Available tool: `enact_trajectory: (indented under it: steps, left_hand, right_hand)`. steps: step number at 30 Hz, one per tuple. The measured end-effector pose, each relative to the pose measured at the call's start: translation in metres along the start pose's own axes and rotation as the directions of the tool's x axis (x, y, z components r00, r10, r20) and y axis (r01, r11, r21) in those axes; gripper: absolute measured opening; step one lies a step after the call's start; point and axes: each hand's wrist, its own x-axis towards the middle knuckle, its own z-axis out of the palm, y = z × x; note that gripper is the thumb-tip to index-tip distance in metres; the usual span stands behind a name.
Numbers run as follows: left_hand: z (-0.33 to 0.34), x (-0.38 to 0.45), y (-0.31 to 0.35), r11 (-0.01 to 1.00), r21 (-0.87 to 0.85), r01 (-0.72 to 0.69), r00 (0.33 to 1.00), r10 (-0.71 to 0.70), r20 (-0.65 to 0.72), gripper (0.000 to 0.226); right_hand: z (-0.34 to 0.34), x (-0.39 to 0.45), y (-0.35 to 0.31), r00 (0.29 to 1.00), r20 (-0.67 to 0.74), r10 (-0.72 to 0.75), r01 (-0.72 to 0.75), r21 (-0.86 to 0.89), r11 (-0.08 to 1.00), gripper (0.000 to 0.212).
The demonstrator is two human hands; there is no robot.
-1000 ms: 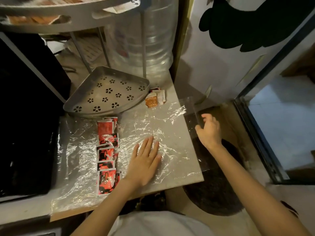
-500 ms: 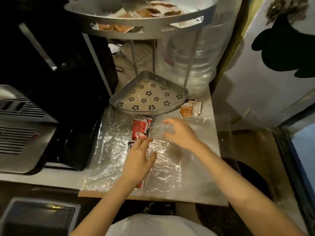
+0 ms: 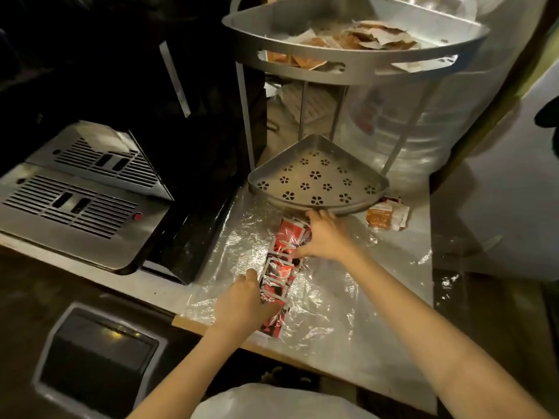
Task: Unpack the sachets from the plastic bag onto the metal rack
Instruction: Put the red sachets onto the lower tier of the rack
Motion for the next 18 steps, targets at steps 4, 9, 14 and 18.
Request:
enact_trajectory:
  steps: [4,9,14,18]
  left_hand:
    - [-0.004,0.002,0.004,0.999,-0.033,0.011,1.0,-0.011,-0.008,0.056]
    - [-0.005,0.005,0.006,1.0,-0.014,-0.009,1.0,0.009,0.013,0.055]
    - [-0.003,0.0,0.011,0.998,-0.008,-0.063,0.997,0.062,-0.055,0.051]
    - [0.0,-0.006,0.015,0.991,-0.085,-0.103,0.993,0.097,-0.07,0.044]
  right_hand:
    - [-0.002,0.002,0.002,0.999,0.03,0.022,-0.021,-0.026,0.999,0.098]
    - [-0.013,-0.006,-0.003,1.0,0.022,-0.015,0.015,0.011,1.0,0.079]
    - [-0.027,-0.017,-0.007,0.991,0.132,-0.009,-0.029,0.28,0.96,0.077]
    - [-0.037,-0.016,-0.001,0.962,0.274,-0.001,-0.097,0.341,0.935,0.062]
